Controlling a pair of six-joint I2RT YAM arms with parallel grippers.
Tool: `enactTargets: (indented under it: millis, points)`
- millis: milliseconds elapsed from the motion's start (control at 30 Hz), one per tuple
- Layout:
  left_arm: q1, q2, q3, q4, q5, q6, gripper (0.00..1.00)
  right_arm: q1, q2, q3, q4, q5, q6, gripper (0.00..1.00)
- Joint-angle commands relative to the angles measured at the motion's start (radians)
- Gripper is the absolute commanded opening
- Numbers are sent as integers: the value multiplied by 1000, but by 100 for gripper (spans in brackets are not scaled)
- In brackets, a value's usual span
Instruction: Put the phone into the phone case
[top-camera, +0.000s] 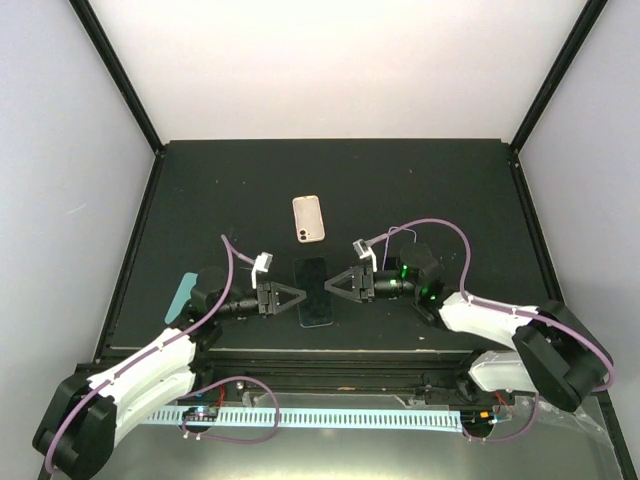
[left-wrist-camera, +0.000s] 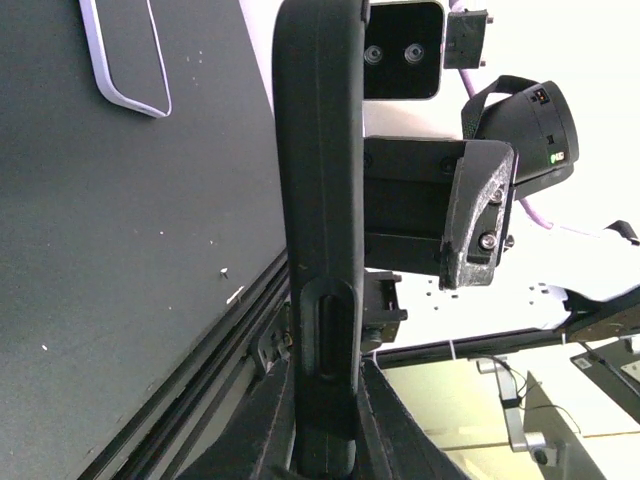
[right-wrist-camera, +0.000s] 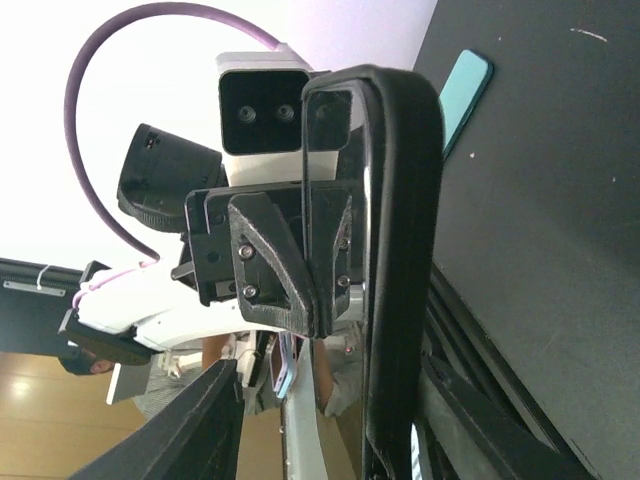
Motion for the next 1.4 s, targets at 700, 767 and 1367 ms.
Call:
enactTargets:
  millis: [700,767,1367]
  points:
    - [4,29,51,78,-86,34,1,96,-60,-69,-39,-21,12,40]
    - [4,22,62,31,-104,71,2,96,-70,-69,-57,-9,28,35]
    - [3,68,135,-140,-35,237,1,95,-160,-81,-31,76,116,9]
